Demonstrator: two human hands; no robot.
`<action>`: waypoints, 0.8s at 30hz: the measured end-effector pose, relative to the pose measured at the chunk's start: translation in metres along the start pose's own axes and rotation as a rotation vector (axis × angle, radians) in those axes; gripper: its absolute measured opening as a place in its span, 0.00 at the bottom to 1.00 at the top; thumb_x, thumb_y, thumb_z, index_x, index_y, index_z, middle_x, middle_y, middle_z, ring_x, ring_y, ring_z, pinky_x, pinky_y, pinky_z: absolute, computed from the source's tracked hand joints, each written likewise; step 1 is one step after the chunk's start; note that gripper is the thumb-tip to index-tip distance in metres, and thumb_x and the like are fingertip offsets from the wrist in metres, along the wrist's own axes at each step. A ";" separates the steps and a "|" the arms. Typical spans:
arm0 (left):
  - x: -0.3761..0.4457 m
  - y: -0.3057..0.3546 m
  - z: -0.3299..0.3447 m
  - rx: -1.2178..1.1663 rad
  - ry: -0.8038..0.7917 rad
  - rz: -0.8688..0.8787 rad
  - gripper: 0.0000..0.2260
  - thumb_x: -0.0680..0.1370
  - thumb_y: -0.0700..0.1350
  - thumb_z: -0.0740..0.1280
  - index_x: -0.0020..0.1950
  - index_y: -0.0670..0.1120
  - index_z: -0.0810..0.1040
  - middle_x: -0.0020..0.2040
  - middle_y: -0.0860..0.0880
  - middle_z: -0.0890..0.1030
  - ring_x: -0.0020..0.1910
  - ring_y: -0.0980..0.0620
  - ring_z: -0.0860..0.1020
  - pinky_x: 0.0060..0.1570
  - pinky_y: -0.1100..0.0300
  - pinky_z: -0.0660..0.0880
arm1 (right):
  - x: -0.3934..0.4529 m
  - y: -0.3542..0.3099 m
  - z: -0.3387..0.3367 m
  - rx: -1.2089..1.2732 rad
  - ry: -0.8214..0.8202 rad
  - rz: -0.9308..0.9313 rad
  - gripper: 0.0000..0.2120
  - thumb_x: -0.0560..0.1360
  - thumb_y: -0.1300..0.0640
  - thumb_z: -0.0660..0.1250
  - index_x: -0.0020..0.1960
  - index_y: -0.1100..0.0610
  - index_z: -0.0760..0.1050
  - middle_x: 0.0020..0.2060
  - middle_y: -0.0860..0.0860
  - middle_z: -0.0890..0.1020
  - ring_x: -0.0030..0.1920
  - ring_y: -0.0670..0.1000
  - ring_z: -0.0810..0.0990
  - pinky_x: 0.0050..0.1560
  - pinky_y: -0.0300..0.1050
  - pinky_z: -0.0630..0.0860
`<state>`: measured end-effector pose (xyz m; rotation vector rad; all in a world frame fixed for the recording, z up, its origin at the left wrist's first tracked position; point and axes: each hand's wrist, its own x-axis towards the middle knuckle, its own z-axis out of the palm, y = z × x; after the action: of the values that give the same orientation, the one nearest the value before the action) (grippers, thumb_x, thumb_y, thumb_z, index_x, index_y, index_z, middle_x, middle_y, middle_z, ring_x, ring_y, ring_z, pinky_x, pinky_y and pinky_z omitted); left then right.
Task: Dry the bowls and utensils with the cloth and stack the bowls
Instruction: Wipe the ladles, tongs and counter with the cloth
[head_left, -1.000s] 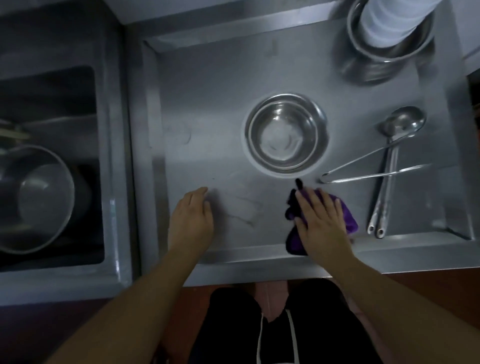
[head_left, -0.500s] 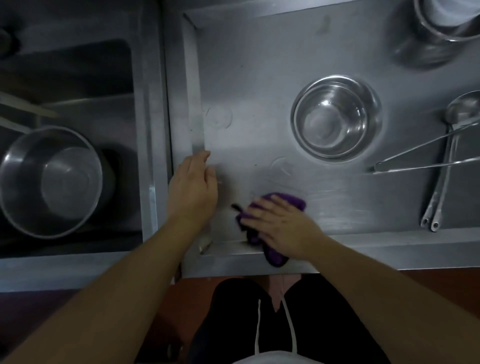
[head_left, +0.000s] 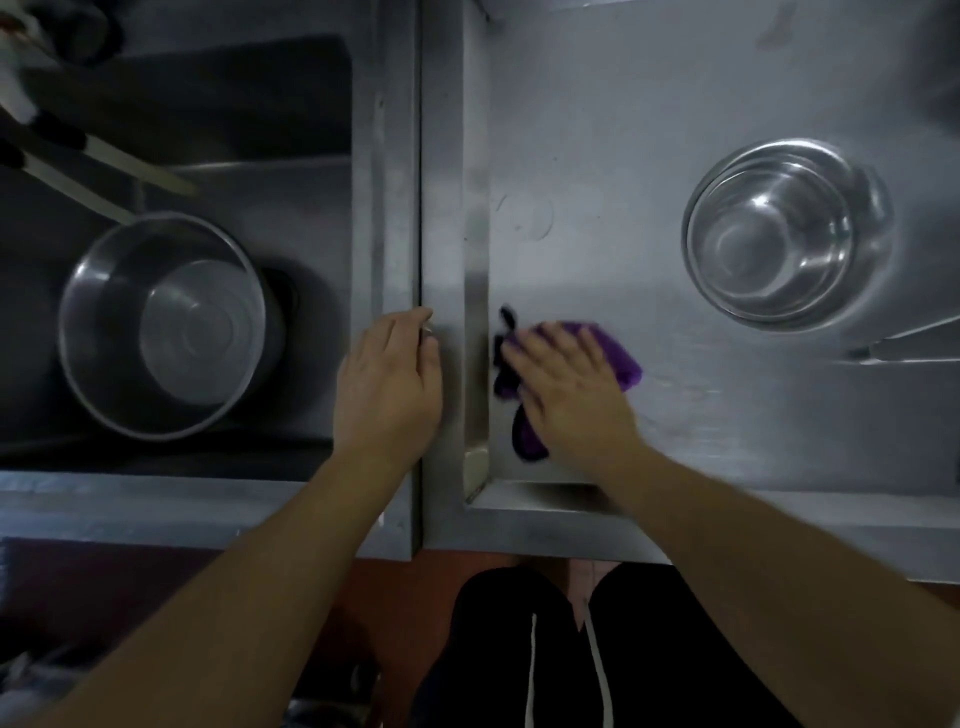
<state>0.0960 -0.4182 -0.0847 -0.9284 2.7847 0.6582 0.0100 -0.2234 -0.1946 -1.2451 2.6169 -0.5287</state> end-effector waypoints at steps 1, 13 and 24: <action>0.000 -0.002 -0.001 -0.006 -0.003 -0.002 0.16 0.86 0.46 0.59 0.74 0.47 0.75 0.68 0.48 0.78 0.67 0.47 0.75 0.68 0.48 0.72 | -0.016 -0.008 0.002 0.010 -0.053 -0.104 0.25 0.82 0.51 0.62 0.79 0.50 0.71 0.78 0.50 0.73 0.79 0.58 0.69 0.80 0.63 0.58; 0.024 0.004 -0.003 0.100 -0.022 -0.012 0.20 0.86 0.52 0.58 0.77 0.50 0.70 0.75 0.49 0.74 0.75 0.46 0.71 0.73 0.46 0.66 | 0.012 0.010 -0.003 -0.059 -0.240 -0.448 0.26 0.85 0.48 0.59 0.83 0.46 0.63 0.82 0.46 0.65 0.82 0.53 0.62 0.83 0.58 0.56; 0.036 0.019 0.007 0.083 0.064 -0.018 0.21 0.85 0.55 0.56 0.77 0.52 0.70 0.75 0.51 0.73 0.75 0.50 0.69 0.73 0.50 0.64 | 0.253 0.060 -0.034 -0.062 -0.059 0.020 0.28 0.86 0.50 0.53 0.85 0.52 0.57 0.83 0.52 0.63 0.83 0.59 0.59 0.83 0.60 0.50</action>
<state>0.0558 -0.4210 -0.0931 -0.9737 2.8312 0.5153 -0.2018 -0.3774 -0.1930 -1.2316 2.6129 -0.4038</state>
